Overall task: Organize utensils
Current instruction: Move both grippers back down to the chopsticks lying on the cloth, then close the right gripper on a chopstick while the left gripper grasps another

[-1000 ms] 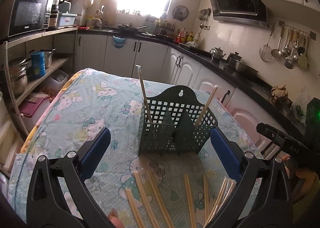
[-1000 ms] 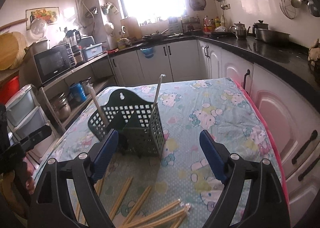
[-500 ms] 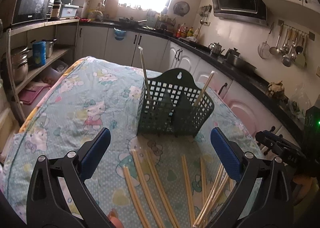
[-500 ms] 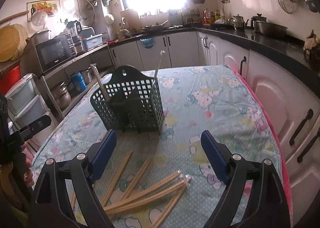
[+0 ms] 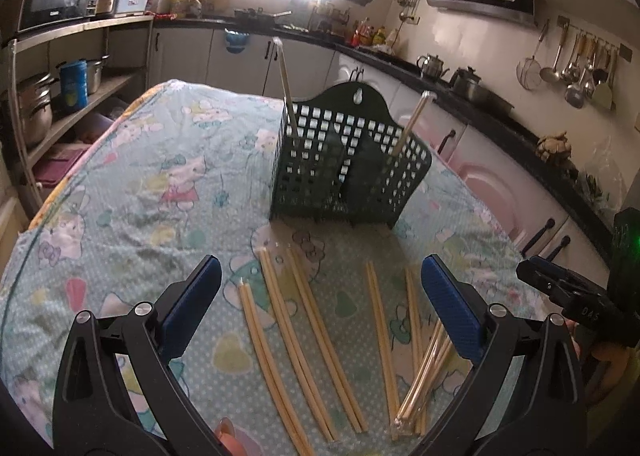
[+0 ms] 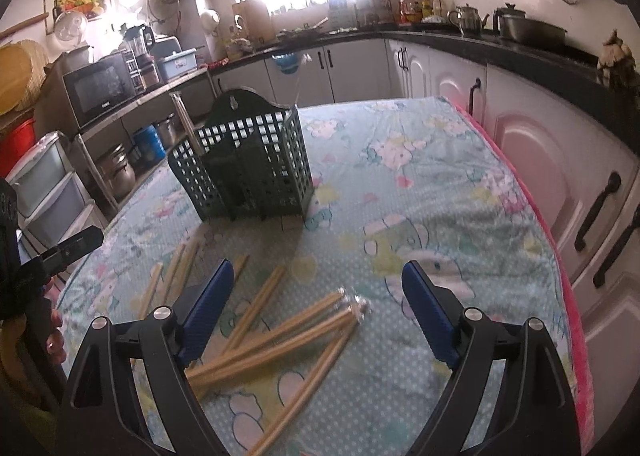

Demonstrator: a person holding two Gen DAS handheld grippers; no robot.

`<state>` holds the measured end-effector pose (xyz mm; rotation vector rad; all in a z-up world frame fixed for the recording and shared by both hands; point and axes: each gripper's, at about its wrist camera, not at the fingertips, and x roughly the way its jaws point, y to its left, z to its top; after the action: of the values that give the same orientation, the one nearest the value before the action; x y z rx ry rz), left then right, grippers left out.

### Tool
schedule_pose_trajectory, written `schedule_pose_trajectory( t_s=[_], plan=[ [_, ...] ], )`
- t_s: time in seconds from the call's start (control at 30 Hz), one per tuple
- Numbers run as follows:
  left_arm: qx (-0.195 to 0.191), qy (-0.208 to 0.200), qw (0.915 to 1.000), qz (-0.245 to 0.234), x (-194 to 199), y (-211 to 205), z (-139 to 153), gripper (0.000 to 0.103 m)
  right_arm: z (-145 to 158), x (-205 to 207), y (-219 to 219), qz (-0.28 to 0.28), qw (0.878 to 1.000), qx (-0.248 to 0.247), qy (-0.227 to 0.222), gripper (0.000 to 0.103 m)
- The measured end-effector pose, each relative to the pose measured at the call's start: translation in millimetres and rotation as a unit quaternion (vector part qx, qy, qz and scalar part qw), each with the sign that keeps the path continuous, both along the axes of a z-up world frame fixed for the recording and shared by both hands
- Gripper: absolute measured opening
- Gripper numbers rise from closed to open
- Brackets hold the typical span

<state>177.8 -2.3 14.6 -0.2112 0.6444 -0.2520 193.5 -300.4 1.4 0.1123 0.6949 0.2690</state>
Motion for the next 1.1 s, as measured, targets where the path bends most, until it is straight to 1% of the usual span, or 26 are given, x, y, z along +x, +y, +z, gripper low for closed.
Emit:
schedule_pose_trajectory(
  t_s=[0.2,0.23,0.33,0.4,0.43,0.53,0.57,0.77,0.93,1.03,1.1],
  plan=[
    [0.004,0.029,0.9993,-0.021,-1,-15,-21,0.092,-21,-3,-5,0.003,1.000,0.001,0.026,0.083],
    [0.007,0.032,0.9992,-0.024,-1,-18,-23,0.092,-24,-3,-6,0.002,1.000,0.001,0.030,0.081],
    [0.015,0.044,0.9982,-0.037,-1,-27,-32,0.091,-35,-1,-8,0.004,0.999,0.002,0.048,0.070],
    [0.017,0.053,0.9975,-0.044,0,-30,-36,0.085,-43,2,-9,0.006,0.998,0.004,0.063,0.064],
    [0.018,0.059,0.9970,-0.047,1,-32,-39,0.081,-45,4,-9,0.006,0.998,0.006,0.069,0.060],
    [0.021,0.075,0.9957,-0.050,4,-33,-48,0.070,-53,9,-10,0.005,0.997,0.011,0.083,0.054],
    [0.022,0.078,0.9955,-0.049,5,-33,-50,0.067,-56,11,-11,0.004,0.996,0.014,0.086,0.051],
    [0.017,0.094,0.9949,-0.032,12,-19,-59,0.065,-65,26,-15,-0.006,0.994,0.026,0.102,0.041],
    [0.012,0.103,0.9944,-0.019,21,-8,-65,0.063,-68,36,-18,-0.011,0.994,0.036,0.107,0.035],
    [0.012,0.107,0.9940,-0.016,26,-5,-67,0.063,-68,41,-18,-0.011,0.994,0.031,0.102,0.027],
    [0.011,0.110,0.9938,-0.012,29,-3,-70,0.063,-68,43,-18,-0.008,0.995,0.030,0.100,0.020]
  ],
)
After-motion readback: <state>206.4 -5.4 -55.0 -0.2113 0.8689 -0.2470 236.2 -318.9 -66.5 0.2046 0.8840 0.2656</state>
